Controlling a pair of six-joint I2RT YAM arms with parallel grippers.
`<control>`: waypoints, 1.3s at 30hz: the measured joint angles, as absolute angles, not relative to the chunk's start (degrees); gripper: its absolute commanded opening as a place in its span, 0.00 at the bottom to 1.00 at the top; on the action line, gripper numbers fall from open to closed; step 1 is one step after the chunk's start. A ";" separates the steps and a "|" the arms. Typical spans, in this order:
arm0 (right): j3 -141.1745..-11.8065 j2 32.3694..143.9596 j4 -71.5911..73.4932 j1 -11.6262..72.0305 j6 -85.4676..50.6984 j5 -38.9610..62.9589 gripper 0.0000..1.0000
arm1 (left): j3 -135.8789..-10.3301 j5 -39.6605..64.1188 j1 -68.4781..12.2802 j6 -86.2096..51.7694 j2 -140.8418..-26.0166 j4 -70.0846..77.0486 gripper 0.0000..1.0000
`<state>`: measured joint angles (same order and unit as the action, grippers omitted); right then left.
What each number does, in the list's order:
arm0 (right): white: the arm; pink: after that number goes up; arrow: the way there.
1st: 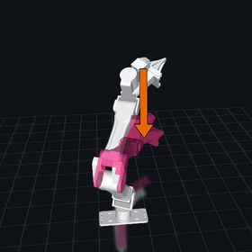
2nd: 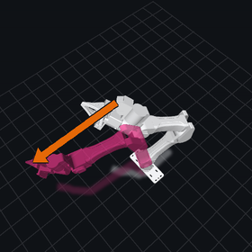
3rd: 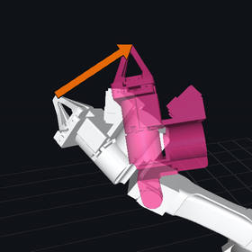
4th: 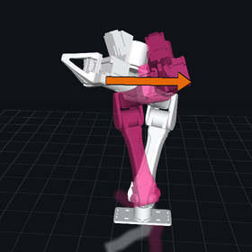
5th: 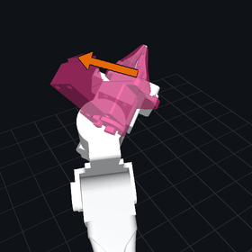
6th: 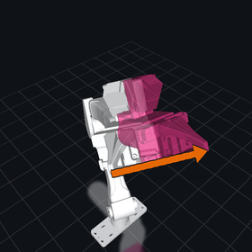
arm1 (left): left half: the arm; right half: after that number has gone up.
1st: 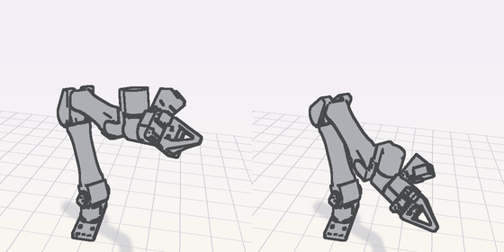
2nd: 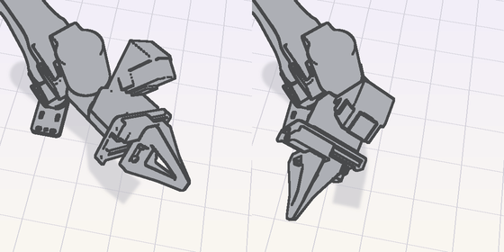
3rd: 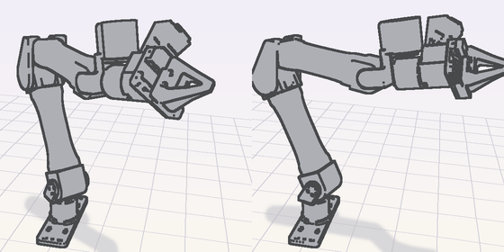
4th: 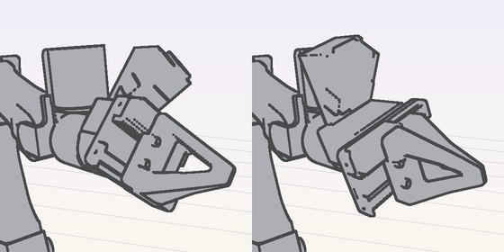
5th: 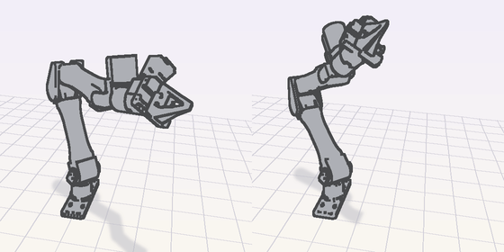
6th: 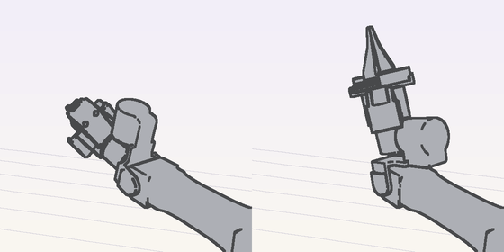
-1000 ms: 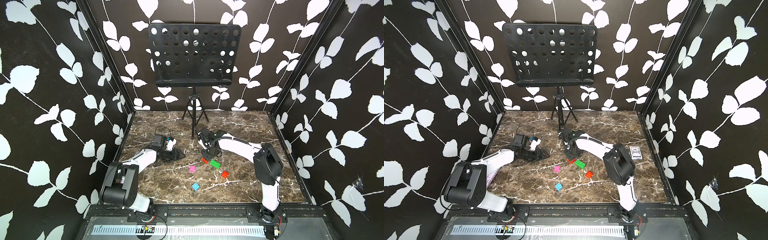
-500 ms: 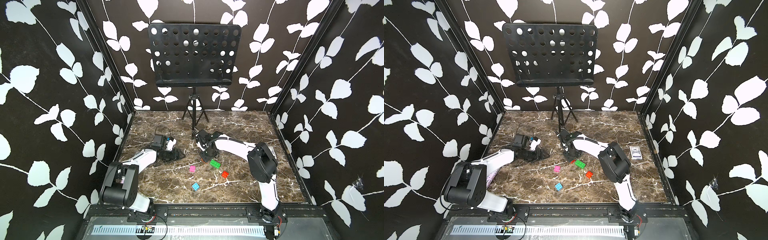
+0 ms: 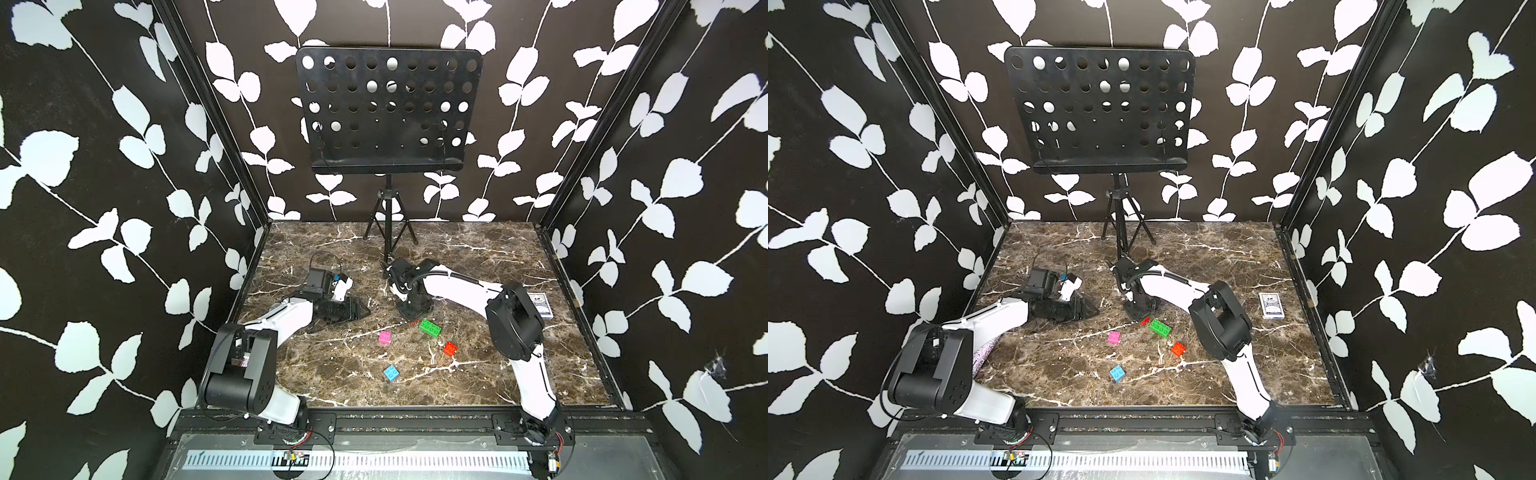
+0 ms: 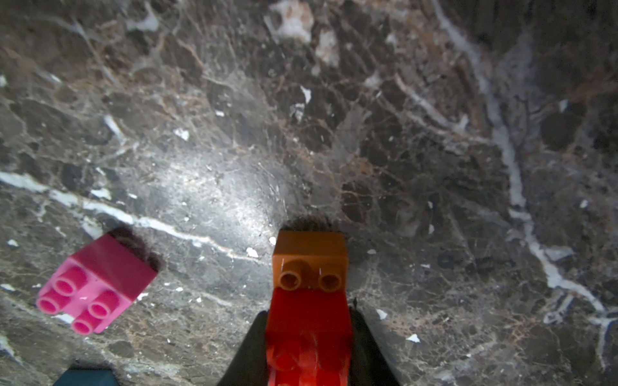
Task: Assemble the letter y with lego
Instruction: Pick up the lego brick from the center of the board.
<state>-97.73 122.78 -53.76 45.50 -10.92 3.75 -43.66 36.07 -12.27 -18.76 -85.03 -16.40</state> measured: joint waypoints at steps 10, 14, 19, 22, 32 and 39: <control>-98.17 122.87 -55.99 45.78 -9.91 4.16 0.15 | -43.66 36.07 -12.27 -18.39 -85.03 -16.40 0.65; -96.90 121.99 -56.93 46.09 -9.82 5.10 0.25 | -43.66 36.07 -12.27 -18.39 -85.03 -16.40 0.65; -97.01 121.97 -57.91 46.19 -9.80 5.06 0.47 | -43.66 36.07 -12.27 -18.39 -84.97 -16.40 0.65; -97.08 121.99 -59.00 46.19 -9.98 4.82 0.51 | -43.66 36.07 -12.27 -18.37 -84.42 -16.43 0.65; -98.94 122.48 -57.54 46.19 -11.07 3.90 0.52 | -43.66 35.94 -12.27 -18.15 -83.61 -16.45 0.65; -99.29 125.56 -55.79 46.19 -12.25 4.84 0.52 | -43.66 35.88 -12.27 -18.11 -83.61 -16.58 0.65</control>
